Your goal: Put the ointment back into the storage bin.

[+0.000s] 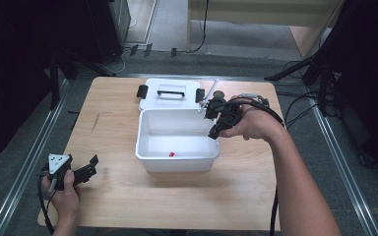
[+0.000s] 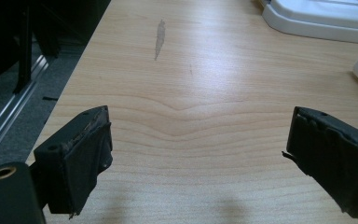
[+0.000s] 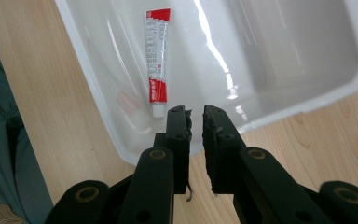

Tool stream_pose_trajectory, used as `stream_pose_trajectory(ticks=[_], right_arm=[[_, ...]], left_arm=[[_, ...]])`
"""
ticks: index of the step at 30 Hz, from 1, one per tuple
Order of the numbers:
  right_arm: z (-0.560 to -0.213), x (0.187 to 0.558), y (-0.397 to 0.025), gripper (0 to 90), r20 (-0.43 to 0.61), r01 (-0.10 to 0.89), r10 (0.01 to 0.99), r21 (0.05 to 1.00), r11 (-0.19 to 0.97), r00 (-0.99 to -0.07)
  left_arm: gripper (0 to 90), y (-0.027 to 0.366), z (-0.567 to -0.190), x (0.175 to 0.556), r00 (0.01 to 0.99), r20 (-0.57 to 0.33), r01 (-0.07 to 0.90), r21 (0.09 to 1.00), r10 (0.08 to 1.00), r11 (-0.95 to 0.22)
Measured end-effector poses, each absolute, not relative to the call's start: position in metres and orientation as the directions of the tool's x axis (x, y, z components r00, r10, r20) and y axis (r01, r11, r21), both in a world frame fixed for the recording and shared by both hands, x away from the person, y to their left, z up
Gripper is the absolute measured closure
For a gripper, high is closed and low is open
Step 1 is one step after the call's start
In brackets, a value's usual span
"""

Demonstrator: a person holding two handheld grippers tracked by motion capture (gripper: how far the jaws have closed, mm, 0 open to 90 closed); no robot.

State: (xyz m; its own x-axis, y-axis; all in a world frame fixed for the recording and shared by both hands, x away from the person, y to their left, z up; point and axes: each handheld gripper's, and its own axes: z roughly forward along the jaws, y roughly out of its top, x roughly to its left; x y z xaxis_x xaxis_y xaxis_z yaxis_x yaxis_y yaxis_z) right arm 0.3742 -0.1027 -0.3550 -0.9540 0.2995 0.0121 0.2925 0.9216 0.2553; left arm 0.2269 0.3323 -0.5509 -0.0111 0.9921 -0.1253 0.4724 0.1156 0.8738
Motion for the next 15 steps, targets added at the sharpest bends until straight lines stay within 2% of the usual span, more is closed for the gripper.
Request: stream_pose_trajectory(ticks=[6, 15], right_arm=[[-0.346, 0.371, -0.124, 81.8, 0.001, 0.331, 0.344, 0.276, 0.902, -0.939], [-0.355, 0.370, -0.148, 81.7, 0.012, 0.382, 0.394, 0.280, 0.881, -0.919]], left_arm=[[6.9, 0.332, -0.551, 0.227, -0.011, -0.125, 0.472, 0.874, 0.992, 0.115], [7.0, 0.332, -0.551, 0.227, -0.011, -0.124, 0.471, 0.875, 0.992, 0.114]])
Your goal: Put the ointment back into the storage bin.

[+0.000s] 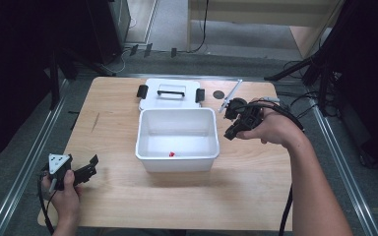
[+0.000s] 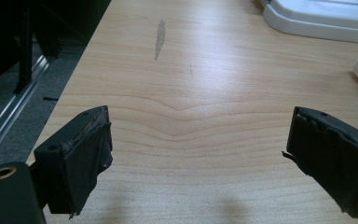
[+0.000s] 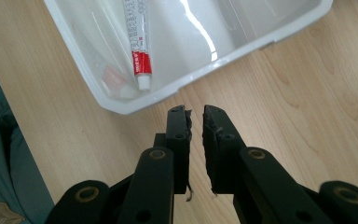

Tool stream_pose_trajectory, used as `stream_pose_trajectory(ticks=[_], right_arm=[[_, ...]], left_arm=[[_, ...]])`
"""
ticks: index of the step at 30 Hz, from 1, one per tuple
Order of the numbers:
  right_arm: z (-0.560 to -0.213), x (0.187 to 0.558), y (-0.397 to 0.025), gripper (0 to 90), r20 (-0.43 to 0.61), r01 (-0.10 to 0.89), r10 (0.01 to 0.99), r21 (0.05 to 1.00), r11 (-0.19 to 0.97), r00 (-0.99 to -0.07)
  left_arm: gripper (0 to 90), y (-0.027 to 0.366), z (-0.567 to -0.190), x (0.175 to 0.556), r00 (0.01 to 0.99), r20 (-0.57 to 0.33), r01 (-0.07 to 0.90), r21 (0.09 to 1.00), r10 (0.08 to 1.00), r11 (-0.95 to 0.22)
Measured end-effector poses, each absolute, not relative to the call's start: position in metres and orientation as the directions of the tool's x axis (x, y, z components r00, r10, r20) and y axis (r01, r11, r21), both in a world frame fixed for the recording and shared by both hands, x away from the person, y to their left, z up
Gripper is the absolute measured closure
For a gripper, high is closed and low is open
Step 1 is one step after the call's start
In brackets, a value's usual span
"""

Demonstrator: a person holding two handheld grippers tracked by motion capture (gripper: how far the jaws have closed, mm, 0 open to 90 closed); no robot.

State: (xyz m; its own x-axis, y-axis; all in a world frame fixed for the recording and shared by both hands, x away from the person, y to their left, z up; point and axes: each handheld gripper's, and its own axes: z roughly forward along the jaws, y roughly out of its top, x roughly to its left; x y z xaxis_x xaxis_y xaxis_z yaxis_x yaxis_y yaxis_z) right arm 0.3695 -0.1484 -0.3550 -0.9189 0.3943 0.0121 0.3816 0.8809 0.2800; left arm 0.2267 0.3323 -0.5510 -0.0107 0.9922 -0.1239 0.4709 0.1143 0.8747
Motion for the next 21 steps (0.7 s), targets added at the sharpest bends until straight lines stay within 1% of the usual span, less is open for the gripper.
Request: stream_pose_trajectory(ticks=[4, 8, 10, 14, 17, 19, 21], right_arm=[[-0.367, 0.369, -0.160, 80.6, 0.026, 0.415, 0.425, 0.281, 0.866, -0.905], [-0.381, 0.368, -0.172, 76.0, 0.045, 0.459, 0.467, 0.286, 0.841, -0.883], [-0.389, 0.368, -0.177, 71.9, 0.057, 0.483, 0.489, 0.291, 0.826, -0.871], [-0.407, 0.366, -0.190, 60.8, 0.059, 0.539, 0.550, 0.304, 0.785, -0.833], [-0.417, 0.364, -0.200, 50.2, 0.054, 0.568, 0.590, 0.356, 0.742, -0.805], [-0.423, 0.361, -0.205, 45.9, 0.056, 0.581, 0.614, 0.397, 0.710, -0.788], [-0.429, 0.358, -0.211, 39.5, 0.057, 0.601, 0.643, 0.425, 0.677, -0.764]], left_arm=[[6.9, 0.332, -0.551, 0.227, -0.012, -0.126, 0.471, 0.874, 0.992, 0.117], [6.9, 0.332, -0.551, 0.227, -0.014, -0.128, 0.470, 0.874, 0.992, 0.120], [7.0, 0.332, -0.551, 0.227, -0.016, -0.129, 0.469, 0.875, 0.991, 0.122], [6.9, 0.333, -0.551, 0.227, -0.016, -0.130, 0.470, 0.874, 0.991, 0.122], [6.9, 0.333, -0.551, 0.227, -0.016, -0.128, 0.471, 0.874, 0.992, 0.120], [6.9, 0.332, -0.551, 0.227, -0.016, -0.129, 0.471, 0.874, 0.991, 0.122], [7.0, 0.333, -0.551, 0.227, -0.016, -0.130, 0.470, 0.874, 0.991, 0.122]])
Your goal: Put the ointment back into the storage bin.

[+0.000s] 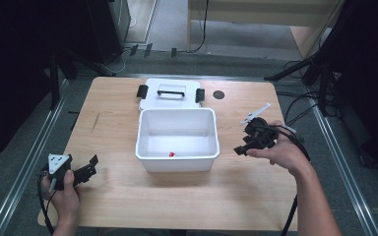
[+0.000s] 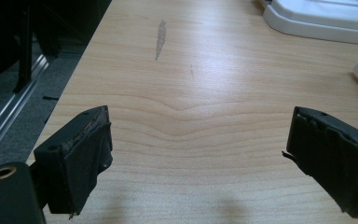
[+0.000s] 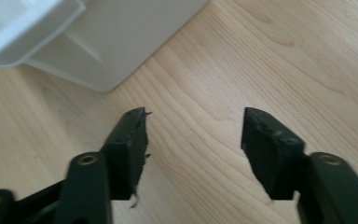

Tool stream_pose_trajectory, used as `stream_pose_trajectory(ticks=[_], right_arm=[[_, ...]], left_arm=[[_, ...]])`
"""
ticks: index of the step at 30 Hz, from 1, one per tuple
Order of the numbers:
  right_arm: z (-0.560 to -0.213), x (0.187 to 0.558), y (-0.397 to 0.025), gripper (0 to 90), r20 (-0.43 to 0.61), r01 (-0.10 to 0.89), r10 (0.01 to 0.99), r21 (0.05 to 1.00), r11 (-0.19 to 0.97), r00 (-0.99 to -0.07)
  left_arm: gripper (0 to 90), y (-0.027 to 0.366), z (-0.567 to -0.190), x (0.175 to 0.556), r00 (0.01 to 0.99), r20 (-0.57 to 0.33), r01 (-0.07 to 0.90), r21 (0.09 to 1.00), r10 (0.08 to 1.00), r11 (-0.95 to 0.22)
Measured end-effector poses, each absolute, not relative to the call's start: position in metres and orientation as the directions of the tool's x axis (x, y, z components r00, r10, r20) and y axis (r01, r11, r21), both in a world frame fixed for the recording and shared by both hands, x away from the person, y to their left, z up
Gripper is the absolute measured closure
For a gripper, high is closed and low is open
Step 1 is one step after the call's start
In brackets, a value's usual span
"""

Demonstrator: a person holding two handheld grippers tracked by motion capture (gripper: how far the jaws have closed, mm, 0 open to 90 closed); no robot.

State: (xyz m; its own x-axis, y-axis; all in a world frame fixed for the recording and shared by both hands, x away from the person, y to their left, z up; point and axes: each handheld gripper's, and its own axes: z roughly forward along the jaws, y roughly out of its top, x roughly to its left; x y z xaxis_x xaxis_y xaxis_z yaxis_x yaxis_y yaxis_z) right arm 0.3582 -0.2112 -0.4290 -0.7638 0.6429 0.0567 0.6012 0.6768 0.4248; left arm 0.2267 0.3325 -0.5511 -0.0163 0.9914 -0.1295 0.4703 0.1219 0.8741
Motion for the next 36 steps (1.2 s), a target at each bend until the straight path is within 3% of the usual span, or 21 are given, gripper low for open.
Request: stream_pose_trajectory(ticks=[3, 12, 24, 36], right_arm=[[-0.439, 0.353, -0.220, 33.0, 0.017, 0.626, 0.702, 0.469, 0.623, -0.712], [-0.458, 0.337, -0.236, 0.9, -0.006, 0.648, 0.804, 0.588, 0.484, -0.595], [-0.493, 0.312, -0.260, 0.0, 0.054, 0.632, 0.872, 0.711, 0.308, -0.486], [-0.529, 0.283, -0.287, 0.0, 0.095, 0.602, 0.892, 0.769, 0.216, -0.441]], left_arm=[[6.9, 0.332, -0.551, 0.227, -0.015, -0.128, 0.471, 0.874, 0.992, 0.120], [7.0, 0.332, -0.551, 0.227, -0.013, -0.127, 0.471, 0.874, 0.992, 0.118], [7.0, 0.332, -0.551, 0.227, -0.013, -0.122, 0.468, 0.876, 0.992, 0.113], [7.0, 0.331, -0.551, 0.226, -0.013, -0.117, 0.469, 0.877, 0.993, 0.110]])
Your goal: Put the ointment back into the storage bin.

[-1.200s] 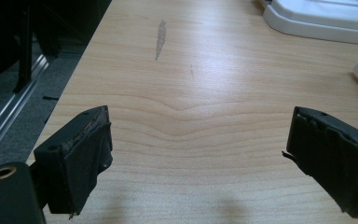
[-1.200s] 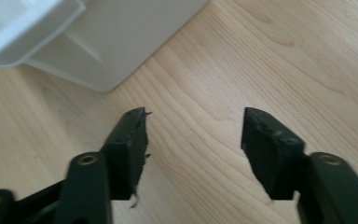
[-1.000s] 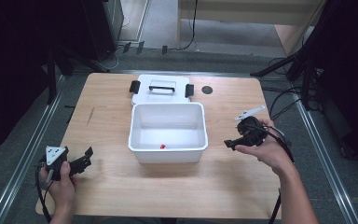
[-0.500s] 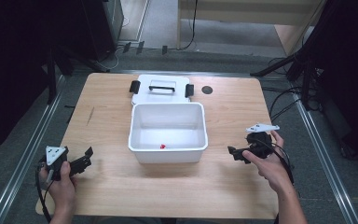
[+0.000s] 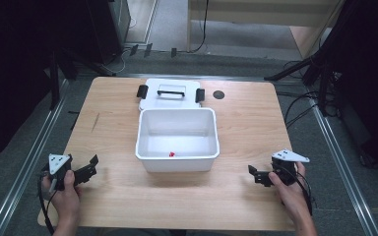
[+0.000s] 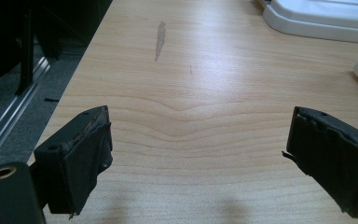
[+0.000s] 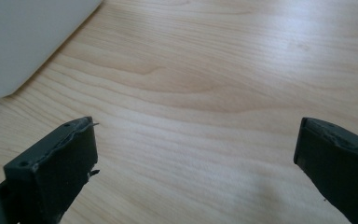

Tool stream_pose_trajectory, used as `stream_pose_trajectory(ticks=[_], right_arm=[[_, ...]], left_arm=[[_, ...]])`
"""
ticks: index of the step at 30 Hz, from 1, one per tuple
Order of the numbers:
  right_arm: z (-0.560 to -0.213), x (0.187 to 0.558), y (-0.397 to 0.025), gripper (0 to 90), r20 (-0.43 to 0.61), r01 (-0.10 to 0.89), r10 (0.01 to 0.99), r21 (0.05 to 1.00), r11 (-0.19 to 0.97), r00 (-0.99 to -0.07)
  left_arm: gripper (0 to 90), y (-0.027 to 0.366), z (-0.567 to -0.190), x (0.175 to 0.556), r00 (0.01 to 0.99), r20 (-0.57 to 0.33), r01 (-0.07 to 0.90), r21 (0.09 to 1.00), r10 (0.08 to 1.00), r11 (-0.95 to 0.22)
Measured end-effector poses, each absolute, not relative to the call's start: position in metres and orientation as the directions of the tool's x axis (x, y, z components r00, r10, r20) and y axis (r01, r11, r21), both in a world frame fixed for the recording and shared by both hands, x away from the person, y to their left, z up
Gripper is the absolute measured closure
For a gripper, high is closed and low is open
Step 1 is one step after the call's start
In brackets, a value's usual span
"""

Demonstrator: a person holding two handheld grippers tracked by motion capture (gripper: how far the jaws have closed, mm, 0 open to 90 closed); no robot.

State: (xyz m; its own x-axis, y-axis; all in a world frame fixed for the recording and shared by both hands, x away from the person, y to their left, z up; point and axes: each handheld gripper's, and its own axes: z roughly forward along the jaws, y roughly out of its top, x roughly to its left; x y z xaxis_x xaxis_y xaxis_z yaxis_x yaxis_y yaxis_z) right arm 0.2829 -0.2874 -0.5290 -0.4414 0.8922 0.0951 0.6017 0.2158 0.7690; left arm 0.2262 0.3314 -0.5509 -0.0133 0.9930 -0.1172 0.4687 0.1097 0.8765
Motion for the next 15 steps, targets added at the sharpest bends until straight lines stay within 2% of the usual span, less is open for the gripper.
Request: stream_pose_trajectory(ticks=[15], right_arm=[[-0.545, 0.246, -0.330, 0.0, 0.152, 0.569, 0.924, 0.818, 0.082, -0.351]], left_arm=[[7.0, 0.331, -0.551, 0.226, -0.012, -0.113, 0.466, 0.878, 0.993, 0.106]])
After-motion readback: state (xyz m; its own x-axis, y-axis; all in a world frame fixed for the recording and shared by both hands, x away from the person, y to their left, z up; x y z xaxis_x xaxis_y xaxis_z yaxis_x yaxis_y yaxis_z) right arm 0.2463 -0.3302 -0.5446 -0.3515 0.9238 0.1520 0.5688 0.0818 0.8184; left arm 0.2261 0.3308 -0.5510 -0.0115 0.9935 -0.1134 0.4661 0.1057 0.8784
